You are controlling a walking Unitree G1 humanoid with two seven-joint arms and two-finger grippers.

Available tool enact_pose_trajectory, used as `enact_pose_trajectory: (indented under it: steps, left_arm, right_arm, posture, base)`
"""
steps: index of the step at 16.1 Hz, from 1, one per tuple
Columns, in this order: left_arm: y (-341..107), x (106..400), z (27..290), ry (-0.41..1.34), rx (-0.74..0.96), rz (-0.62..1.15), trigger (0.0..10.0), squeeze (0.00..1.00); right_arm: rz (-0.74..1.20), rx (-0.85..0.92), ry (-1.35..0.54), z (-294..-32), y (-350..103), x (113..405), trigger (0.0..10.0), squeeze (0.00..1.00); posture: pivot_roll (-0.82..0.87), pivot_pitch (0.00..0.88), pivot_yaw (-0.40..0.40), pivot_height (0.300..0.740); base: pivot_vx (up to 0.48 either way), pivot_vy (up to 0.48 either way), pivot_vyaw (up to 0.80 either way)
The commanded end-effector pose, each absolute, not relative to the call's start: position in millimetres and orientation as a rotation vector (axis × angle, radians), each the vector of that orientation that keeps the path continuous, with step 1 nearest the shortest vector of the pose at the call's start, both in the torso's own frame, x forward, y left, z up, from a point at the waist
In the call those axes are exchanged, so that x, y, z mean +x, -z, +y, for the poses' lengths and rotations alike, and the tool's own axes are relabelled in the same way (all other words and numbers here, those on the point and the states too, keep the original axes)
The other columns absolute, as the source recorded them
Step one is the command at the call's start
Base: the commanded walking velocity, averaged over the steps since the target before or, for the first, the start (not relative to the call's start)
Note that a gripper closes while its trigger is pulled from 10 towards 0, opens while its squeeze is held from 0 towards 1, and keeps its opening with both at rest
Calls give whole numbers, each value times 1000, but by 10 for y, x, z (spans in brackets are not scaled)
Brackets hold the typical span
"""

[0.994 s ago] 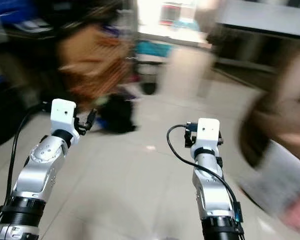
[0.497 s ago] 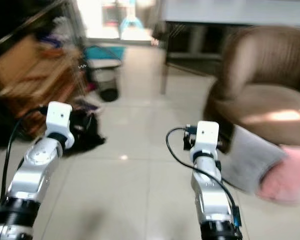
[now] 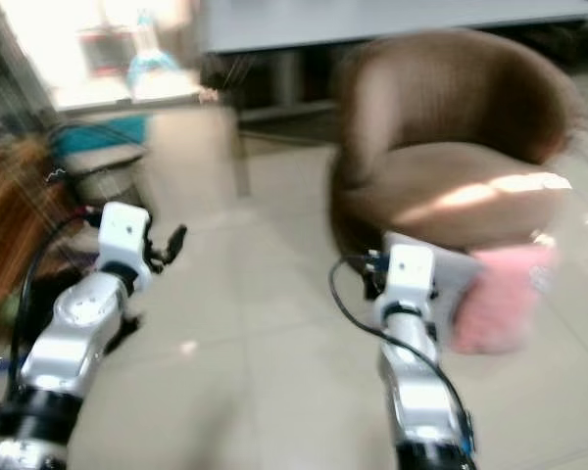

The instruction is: Move the pillow to the sofa from floor

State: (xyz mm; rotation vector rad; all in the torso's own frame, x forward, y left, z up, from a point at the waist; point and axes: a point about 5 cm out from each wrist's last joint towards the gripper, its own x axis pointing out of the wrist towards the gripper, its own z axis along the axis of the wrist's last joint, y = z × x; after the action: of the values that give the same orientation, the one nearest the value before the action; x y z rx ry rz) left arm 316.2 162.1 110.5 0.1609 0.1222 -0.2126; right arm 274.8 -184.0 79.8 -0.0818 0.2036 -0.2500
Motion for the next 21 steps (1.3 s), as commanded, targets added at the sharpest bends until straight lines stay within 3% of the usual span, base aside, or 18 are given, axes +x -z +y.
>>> enact_pose_trajectory:
  steps: [1,11,14,21]
  left_arm:
    - [-1086,3151,1646,215,177,133,10000,63]
    - [-1017,3117,1686,186,150,146,10000,55]
    - [-1013,3108,1688,175,148,145,10000,55]
    - [-937,3045,1744,135,128,171,10000,43]
  right_arm:
    - [197,-78,259,-1838,-832,2771,10000,0]
    - [208,-109,227,-1820,-817,2788,10000,0]
    - [185,-248,140,-1715,-836,2845,10000,0]
    - [216,-265,75,-1648,-752,2822,10000,0]
  posture:
    - [-37,0,50,740]
    - [-40,0,36,740]
    - [-39,0,33,740]
    - [-36,0,25,740]
  base:
    - [285,0,-788]
    - [269,0,-781]
    - [254,0,0]
    - [34,0,0]
